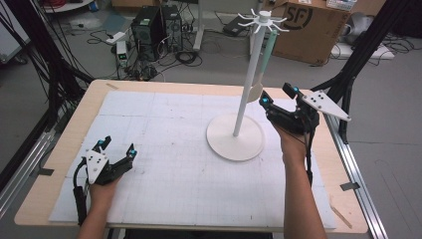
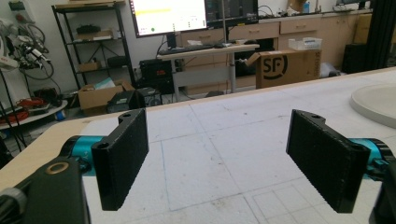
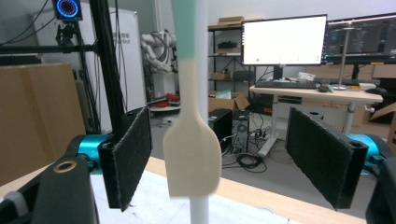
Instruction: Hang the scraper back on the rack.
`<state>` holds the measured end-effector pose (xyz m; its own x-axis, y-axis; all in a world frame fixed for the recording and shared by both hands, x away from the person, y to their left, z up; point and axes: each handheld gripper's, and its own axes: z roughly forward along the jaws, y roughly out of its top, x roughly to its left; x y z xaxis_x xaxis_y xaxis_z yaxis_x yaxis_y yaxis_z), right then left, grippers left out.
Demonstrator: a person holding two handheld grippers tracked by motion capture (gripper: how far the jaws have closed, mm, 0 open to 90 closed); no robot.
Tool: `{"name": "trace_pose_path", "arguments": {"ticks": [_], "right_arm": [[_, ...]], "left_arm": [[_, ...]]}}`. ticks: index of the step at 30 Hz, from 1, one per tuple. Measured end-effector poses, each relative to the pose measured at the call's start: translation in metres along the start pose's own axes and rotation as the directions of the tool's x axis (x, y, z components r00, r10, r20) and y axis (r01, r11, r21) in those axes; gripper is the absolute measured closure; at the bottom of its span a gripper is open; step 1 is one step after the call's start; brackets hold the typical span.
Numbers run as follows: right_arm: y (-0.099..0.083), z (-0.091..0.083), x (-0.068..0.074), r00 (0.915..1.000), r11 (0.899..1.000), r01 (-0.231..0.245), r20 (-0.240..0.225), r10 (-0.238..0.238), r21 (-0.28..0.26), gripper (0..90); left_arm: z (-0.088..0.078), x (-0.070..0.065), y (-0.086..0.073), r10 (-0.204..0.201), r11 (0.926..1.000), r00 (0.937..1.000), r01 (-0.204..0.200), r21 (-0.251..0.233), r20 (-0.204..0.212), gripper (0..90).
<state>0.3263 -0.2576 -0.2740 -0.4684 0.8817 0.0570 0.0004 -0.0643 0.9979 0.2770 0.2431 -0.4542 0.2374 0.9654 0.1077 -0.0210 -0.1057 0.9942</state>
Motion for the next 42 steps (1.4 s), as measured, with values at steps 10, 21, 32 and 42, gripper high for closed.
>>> {"name": "trace_pose_path", "arguments": {"ticks": [10,21,32,42], "right_arm": [[-0.027,-0.040,-0.007,0.9977,0.996,-0.007,0.067,0.012,-0.085,21.4],[-0.067,-0.076,-0.010,0.9919,0.993,-0.007,0.125,0.022,-0.119,18.7],[-0.112,-0.092,-0.014,0.9782,0.997,-0.028,0.203,0.043,-0.076,17.9],[-0.135,-0.098,-0.016,0.9739,0.999,-0.014,0.226,0.025,-0.050,16.7]], "left_arm": [[0.000,0.000,0.000,-0.001,1.0000,1.0000,0.001,-0.002,0.001,21.5],[0.000,0.000,0.000,-0.001,1.0000,1.0000,0.001,-0.002,0.001,21.6],[0.000,0.000,0.000,-0.001,1.0000,1.0000,0.001,-0.003,0.002,21.4],[0.000,0.000,0.000,-0.002,1.0000,1.0000,0.002,-0.003,0.001,21.5]]}}
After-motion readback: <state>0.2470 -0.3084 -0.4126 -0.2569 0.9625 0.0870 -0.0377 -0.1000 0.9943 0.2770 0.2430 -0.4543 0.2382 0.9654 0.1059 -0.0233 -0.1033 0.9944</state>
